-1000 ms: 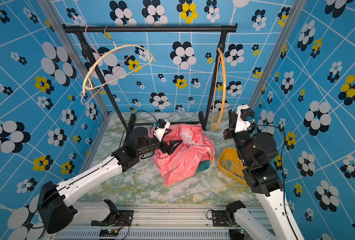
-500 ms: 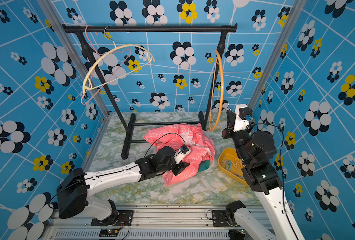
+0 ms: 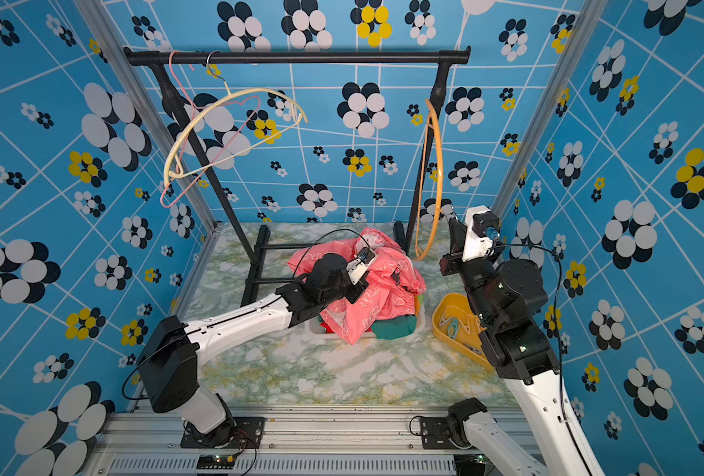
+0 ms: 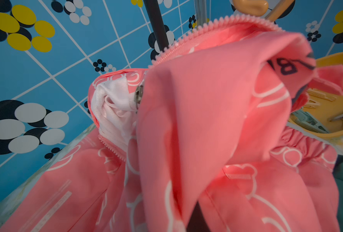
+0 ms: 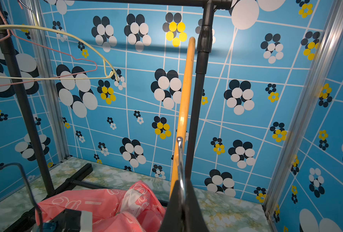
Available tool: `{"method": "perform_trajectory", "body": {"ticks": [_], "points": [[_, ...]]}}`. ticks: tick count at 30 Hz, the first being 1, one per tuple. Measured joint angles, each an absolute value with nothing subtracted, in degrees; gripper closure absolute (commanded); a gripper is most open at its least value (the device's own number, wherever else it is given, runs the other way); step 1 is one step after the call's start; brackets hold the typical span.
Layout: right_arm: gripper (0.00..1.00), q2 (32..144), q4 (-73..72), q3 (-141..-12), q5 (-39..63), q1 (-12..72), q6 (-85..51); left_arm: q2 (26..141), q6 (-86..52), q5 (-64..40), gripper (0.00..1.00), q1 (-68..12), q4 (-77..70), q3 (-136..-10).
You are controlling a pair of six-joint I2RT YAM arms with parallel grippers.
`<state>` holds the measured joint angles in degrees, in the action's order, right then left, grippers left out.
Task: Remove the clothespins securing jackets to the hanger
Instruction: Place the jacket in the basket.
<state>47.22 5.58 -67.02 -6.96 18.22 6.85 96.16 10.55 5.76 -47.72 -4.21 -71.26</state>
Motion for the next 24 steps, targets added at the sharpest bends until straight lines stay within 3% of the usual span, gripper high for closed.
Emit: {"method": "perform_trajectory", "body": {"ticks": [7,13,15,18,24], "points": [[1.00,48.21,5.63,-67.26,-6.85,18.22,6.85,108.88,6.55,1.19,1.00,-45.69,-9.93,-71.50],[1.00,49.67,5.56,-68.42,-5.63,18.22,6.81,109.25,2.07,-0.23,0.97,-45.71,-16.01,-68.27],[1.00,50.11,5.56,-68.84,-5.15,18.22,6.76,107.79,1.52,-0.25,0.62,-45.76,-16.78,-66.78],[1.00,50.81,5.58,-69.84,-4.49,18.22,6.39,102.85,1.52,-1.58,0.00,-46.00,-14.33,-64.64],[1.00,52.49,5.78,-72.86,-3.07,18.22,4.84,85.84,5.26,-2.20,0.01,-49.84,-11.70,-61.76]]}}
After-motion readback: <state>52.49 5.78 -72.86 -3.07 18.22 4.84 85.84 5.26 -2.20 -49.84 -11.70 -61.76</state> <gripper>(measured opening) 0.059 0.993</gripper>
